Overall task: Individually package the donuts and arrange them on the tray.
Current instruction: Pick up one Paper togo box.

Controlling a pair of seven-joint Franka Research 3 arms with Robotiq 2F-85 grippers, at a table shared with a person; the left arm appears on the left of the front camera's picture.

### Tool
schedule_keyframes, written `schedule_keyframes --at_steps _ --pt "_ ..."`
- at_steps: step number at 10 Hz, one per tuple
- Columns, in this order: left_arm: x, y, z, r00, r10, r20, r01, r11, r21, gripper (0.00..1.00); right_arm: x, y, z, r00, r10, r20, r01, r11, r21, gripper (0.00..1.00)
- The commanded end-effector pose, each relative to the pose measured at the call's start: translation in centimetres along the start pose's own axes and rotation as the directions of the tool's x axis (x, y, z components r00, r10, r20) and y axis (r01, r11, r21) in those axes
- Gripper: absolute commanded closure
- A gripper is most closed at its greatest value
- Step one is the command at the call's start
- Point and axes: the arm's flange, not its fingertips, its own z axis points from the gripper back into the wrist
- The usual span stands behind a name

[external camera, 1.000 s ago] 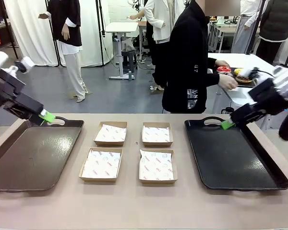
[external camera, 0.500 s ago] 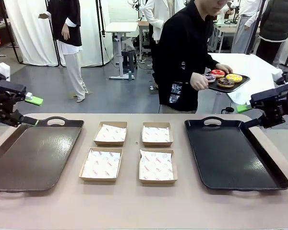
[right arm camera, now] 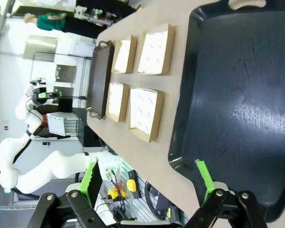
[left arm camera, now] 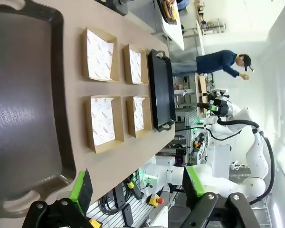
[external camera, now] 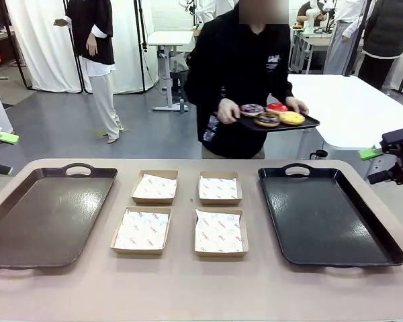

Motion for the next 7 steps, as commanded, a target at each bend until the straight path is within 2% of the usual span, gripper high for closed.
schedule_keyframes --at_steps 1,7 --pt "0.04 0.24 0.95 1.0 0.029 -0.004 -0.029 0.999 0.024 0.0 -0.46 -0.01 1.34 0.999 0.033 0.002 -0.033 0.999 0.011 0.0" --pt "-0.15 0.41 0.7 1.0 0.011 0.011 -0.011 1.0 0.005 0.0 -0.36 -0.14 0.93 1.0 0.005 0.009 -0.006 1.0 0.01 0.0"
